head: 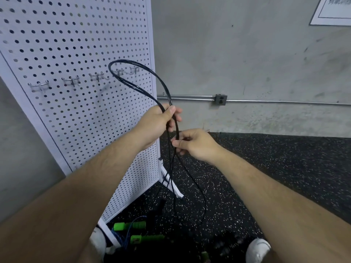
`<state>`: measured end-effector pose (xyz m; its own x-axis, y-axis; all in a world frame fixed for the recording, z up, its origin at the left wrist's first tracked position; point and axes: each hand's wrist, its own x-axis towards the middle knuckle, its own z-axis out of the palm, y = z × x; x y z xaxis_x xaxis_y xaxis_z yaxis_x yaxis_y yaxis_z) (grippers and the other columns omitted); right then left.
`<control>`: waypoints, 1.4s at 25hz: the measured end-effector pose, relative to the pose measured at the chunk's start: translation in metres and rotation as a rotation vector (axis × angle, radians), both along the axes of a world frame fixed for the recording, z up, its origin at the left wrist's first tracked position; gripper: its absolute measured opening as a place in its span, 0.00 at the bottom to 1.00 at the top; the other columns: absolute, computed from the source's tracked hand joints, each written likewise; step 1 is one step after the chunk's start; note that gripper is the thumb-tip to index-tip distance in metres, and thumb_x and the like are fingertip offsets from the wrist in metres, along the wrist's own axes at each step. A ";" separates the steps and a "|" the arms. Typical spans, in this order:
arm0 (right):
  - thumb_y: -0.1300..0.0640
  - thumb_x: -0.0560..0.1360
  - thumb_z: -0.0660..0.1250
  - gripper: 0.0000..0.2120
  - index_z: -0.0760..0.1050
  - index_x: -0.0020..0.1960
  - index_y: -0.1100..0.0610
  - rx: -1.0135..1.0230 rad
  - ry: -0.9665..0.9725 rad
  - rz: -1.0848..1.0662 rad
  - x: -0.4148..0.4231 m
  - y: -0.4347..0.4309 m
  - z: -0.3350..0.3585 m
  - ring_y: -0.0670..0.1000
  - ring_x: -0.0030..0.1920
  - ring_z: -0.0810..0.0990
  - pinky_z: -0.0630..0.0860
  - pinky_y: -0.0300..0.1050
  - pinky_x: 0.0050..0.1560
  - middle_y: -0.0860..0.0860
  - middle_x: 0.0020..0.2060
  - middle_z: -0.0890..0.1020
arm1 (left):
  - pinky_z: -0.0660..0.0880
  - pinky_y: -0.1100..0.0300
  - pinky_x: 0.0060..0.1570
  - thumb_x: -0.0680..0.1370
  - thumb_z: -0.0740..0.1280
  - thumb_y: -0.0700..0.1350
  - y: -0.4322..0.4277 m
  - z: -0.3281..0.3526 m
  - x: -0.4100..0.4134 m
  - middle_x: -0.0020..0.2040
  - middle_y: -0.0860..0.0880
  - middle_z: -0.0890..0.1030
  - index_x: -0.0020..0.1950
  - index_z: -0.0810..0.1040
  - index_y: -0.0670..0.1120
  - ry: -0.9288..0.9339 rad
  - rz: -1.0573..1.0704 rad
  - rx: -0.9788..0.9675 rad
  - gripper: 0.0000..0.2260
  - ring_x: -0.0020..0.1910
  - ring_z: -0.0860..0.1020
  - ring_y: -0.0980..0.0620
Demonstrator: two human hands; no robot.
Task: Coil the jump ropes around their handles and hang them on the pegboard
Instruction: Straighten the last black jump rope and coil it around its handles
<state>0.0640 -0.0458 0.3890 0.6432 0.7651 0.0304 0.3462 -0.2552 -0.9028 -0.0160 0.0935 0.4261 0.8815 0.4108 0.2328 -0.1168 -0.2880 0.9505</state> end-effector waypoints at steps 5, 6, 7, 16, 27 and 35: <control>0.58 0.79 0.69 0.07 0.81 0.44 0.60 0.134 -0.074 -0.113 -0.001 0.010 0.016 0.51 0.35 0.81 0.81 0.48 0.43 0.56 0.36 0.83 | 0.75 0.55 0.47 0.86 0.58 0.48 0.009 -0.009 -0.019 0.40 0.48 0.81 0.55 0.78 0.59 0.174 0.015 0.225 0.10 0.37 0.77 0.53; 0.58 0.79 0.69 0.07 0.81 0.46 0.61 0.183 -0.081 -0.134 0.000 0.012 0.019 0.51 0.34 0.81 0.82 0.50 0.43 0.56 0.36 0.83 | 0.75 0.56 0.47 0.86 0.58 0.48 0.008 -0.014 -0.023 0.40 0.49 0.81 0.53 0.77 0.60 0.211 -0.007 0.272 0.10 0.37 0.78 0.53; 0.59 0.79 0.70 0.07 0.82 0.49 0.63 0.225 -0.074 -0.155 0.001 0.016 0.022 0.51 0.34 0.81 0.82 0.53 0.43 0.56 0.36 0.83 | 0.75 0.55 0.47 0.86 0.58 0.48 0.006 -0.019 -0.025 0.41 0.49 0.82 0.51 0.77 0.60 0.239 -0.034 0.305 0.11 0.37 0.79 0.54; 0.62 0.79 0.65 0.07 0.80 0.54 0.55 0.200 0.059 -0.117 0.001 0.008 0.026 0.47 0.35 0.80 0.78 0.43 0.40 0.52 0.48 0.84 | 0.78 0.58 0.43 0.86 0.59 0.45 -0.002 -0.008 -0.020 0.39 0.50 0.83 0.49 0.79 0.48 0.191 0.072 0.272 0.11 0.35 0.78 0.55; 0.54 0.80 0.67 0.07 0.75 0.49 0.57 -0.009 -0.234 -0.059 0.001 0.004 0.008 0.50 0.36 0.78 0.78 0.51 0.43 0.52 0.38 0.82 | 0.76 0.54 0.44 0.86 0.59 0.47 0.011 -0.012 -0.018 0.41 0.47 0.83 0.58 0.81 0.54 0.144 0.041 0.204 0.10 0.36 0.77 0.53; 0.56 0.80 0.67 0.03 0.74 0.50 0.55 0.312 -0.256 -0.170 -0.004 0.011 0.024 0.49 0.37 0.80 0.82 0.50 0.40 0.48 0.39 0.79 | 0.75 0.59 0.42 0.85 0.60 0.44 -0.009 -0.029 -0.024 0.34 0.55 0.82 0.45 0.79 0.53 0.310 -0.069 0.383 0.13 0.33 0.77 0.59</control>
<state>0.0597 -0.0351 0.4129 0.7009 0.5780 0.4179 0.5454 -0.0569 -0.8362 -0.0398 0.0843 0.3975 0.9553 0.2852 0.0781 0.1236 -0.6249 0.7709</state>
